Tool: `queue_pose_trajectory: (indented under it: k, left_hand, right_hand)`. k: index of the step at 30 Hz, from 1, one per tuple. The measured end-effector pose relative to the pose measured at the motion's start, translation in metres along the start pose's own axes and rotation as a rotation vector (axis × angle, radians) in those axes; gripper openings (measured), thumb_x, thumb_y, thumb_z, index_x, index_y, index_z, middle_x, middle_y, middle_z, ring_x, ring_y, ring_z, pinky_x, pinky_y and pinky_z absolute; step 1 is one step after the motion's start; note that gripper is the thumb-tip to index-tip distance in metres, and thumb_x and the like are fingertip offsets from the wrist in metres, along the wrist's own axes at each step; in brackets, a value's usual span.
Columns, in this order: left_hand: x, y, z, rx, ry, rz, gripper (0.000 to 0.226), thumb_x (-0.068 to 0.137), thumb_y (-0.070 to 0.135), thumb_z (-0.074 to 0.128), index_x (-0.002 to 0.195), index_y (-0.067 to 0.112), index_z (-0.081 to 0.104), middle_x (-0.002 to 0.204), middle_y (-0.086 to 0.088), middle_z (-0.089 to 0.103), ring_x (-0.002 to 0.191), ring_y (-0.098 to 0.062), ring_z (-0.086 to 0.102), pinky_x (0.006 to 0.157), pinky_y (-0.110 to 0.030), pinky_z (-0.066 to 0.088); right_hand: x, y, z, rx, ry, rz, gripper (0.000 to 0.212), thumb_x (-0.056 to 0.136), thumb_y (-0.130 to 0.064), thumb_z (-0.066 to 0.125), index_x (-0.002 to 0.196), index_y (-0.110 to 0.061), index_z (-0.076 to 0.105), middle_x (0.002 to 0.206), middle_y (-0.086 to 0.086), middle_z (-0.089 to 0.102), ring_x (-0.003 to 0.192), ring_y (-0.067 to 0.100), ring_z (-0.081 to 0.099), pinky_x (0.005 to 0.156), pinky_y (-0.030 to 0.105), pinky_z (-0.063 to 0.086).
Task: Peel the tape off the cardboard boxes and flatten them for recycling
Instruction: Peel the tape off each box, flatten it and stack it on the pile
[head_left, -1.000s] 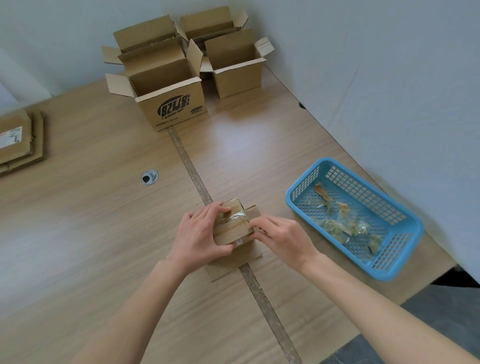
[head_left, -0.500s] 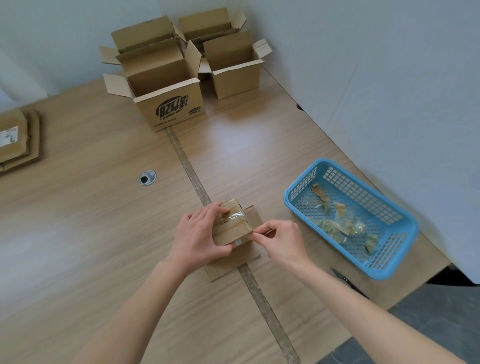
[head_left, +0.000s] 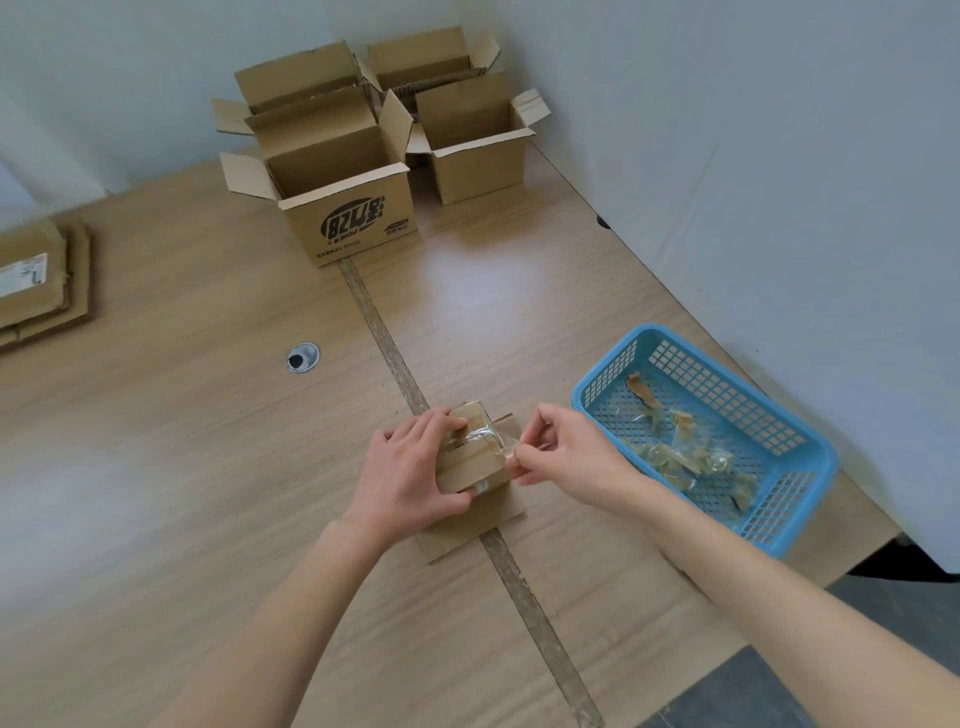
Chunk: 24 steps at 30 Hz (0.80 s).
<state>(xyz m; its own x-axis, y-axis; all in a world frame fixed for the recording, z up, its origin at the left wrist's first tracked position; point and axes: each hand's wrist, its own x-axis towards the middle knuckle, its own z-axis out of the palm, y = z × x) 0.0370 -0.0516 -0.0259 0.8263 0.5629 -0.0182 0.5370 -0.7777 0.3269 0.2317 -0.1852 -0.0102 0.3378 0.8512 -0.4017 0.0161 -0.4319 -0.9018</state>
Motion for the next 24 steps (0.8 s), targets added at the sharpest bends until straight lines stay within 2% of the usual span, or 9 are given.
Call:
queue_pose_trajectory:
  k: [2,5,7,11,15,17,20,22,24]
  left_hand:
    - [0.000,0.000,0.000,0.003,-0.002,-0.006,0.080,0.060,0.062,0.070,0.131,0.030,0.053,0.145,0.008,0.054,0.128,-0.016,0.054,0.088,-0.038,0.041]
    - [-0.001,-0.002,0.002,-0.004,0.001,-0.008,0.080,0.060,0.065,0.065,0.131,0.032,0.051,0.145,0.009,0.053,0.128,-0.015,0.054,0.088,-0.037,0.040]
    - [-0.001,-0.003,0.003,-0.027,0.011,-0.008,0.079,0.059,0.064,0.067,0.130,0.033,0.051,0.145,0.010,0.054,0.127,-0.014,0.054,0.088,-0.035,0.038]
    - [0.000,-0.007,0.004,-0.060,0.028,-0.001,0.079,0.057,0.062,0.071,0.129,0.035,0.051,0.143,0.014,0.054,0.125,-0.012,0.056,0.087,-0.031,0.035]
    - [0.000,-0.007,0.005,-0.068,0.027,0.002,0.079,0.057,0.064,0.070,0.128,0.035,0.052,0.143,0.014,0.054,0.126,-0.010,0.054,0.087,-0.030,0.034]
    - [0.000,-0.007,0.005,-0.076,0.030,0.009,0.079,0.058,0.063,0.071,0.129,0.034,0.052,0.143,0.014,0.054,0.126,-0.008,0.053,0.088,-0.030,0.034]
    - [0.000,-0.009,0.004,-0.084,0.014,0.060,0.079,0.059,0.062,0.075,0.130,0.034,0.050,0.144,0.016,0.053,0.128,-0.006,0.051,0.090,-0.026,0.030]
    - [0.000,-0.011,0.003,-0.096,0.012,0.055,0.079,0.060,0.061,0.077,0.130,0.035,0.051,0.145,0.016,0.052,0.129,-0.004,0.048,0.092,-0.025,0.029]
    - [0.001,-0.013,0.002,-0.115,-0.005,0.051,0.080,0.060,0.061,0.077,0.131,0.036,0.050,0.146,0.018,0.050,0.130,-0.004,0.048,0.093,-0.025,0.029]
  right_hand:
    - [0.000,0.000,0.003,-0.261,0.060,-0.153,0.020,0.083,-0.021,0.078,0.087,-0.022,0.059,0.085,-0.005,0.075,0.080,0.009,0.074,0.076,0.034,0.062]
    - [0.000,0.005,0.010,-0.332,0.099,-0.293,0.031,0.081,-0.020,0.083,0.088,-0.033,0.055,0.085,-0.019,0.071,0.077,0.002,0.071,0.071,0.022,0.059]
    - [0.003,0.007,0.011,-0.358,0.134,-0.340,0.035,0.080,-0.022,0.085,0.092,-0.035,0.056,0.083,-0.017,0.070,0.075,0.001,0.070,0.070,0.020,0.059]
    - [0.011,0.005,0.012,-0.472,0.136,-0.420,0.042,0.082,-0.026,0.083,0.121,-0.032,0.068,0.084,-0.015,0.068,0.077,0.004,0.067,0.078,0.028,0.059]
    - [0.014,0.001,0.012,-0.623,0.160,-0.543,0.010,0.091,-0.024,0.074,0.097,-0.016,0.077,0.090,-0.009,0.068,0.076,0.011,0.062,0.071,0.039,0.055]
    - [0.018,-0.002,0.015,-0.704,0.192,-0.580,0.014,0.095,-0.024,0.069,0.094,-0.011,0.071,0.094,-0.004,0.068,0.075,0.015,0.065,0.068,0.040,0.056]
    - [0.030,-0.013,0.018,-0.492,0.276,-0.460,0.012,0.098,-0.023,0.065,0.096,-0.010,0.067,0.090,-0.003,0.072,0.076,0.011,0.071,0.070,0.036,0.060]
    - [0.041,-0.021,0.018,-0.272,0.229,-0.321,0.006,0.097,-0.019,0.068,0.093,-0.014,0.068,0.082,-0.002,0.074,0.073,0.009,0.074,0.070,0.035,0.063]
    - [0.048,-0.022,0.014,-0.105,0.182,-0.213,0.003,0.095,-0.015,0.070,0.093,-0.017,0.072,0.083,0.003,0.075,0.072,0.015,0.075,0.070,0.036,0.064]
